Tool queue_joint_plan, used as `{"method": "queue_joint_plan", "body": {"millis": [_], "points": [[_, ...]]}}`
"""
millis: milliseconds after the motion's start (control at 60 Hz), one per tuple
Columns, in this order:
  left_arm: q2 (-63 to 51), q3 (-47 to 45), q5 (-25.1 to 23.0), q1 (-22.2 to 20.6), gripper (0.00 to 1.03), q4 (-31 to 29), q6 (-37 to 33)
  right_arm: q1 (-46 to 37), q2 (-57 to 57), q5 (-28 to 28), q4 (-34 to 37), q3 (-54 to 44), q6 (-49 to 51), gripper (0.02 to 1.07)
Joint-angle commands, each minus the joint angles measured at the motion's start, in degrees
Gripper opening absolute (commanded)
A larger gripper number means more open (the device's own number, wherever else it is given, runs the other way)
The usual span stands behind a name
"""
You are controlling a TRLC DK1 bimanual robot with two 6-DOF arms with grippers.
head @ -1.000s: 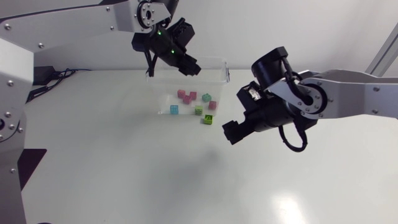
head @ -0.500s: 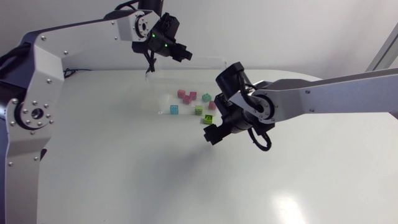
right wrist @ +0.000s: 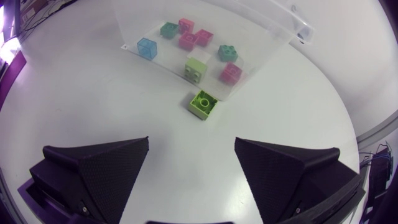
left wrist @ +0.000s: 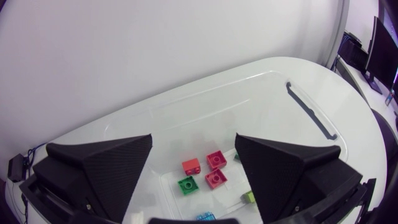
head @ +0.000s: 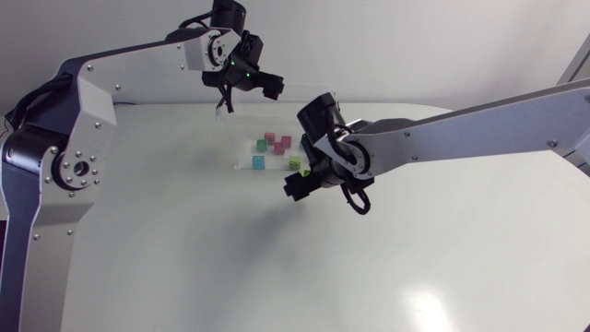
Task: Place the duplo bricks in the container
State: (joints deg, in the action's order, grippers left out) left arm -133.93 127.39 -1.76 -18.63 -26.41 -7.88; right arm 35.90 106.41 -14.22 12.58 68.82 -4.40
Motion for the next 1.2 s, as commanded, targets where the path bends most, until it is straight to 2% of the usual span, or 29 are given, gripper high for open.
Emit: {"method": "queue_joint_plan", "body": {"millis": [0,83,367,433,617,1183], "points": [[0.7,-1.0,0.6,0.5,0.98,0.2,2.0,0.3,2.6,-0.8,-0.2,2.6,-2.2,1.02],[2.0,-2.9,1.0,0.5,0.98,0.3,2.3,-0.1,4.2,-0.7,1.7,4.4,-3.7,1.02],[7.0,-11.1,1.6,1.0,0.98,3.1,2.9,-1.7,4.5,-0.8,-2.3,3.0,-5.4,1.02],[8.0,-13.0,1.6,1.1,0.98,4.0,2.9,-1.8,5.7,-2.3,-2.7,3.6,-5.6,1.02],[9.4,-15.5,1.5,1.6,0.98,4.9,2.9,-1.8,12.9,-4.4,4.2,8.9,-6.7,1.02],[13.8,-21.9,1.5,2.2,0.98,8.2,2.9,-2.4,17.3,-2.6,6.8,14.8,-6.4,1.02]]}}
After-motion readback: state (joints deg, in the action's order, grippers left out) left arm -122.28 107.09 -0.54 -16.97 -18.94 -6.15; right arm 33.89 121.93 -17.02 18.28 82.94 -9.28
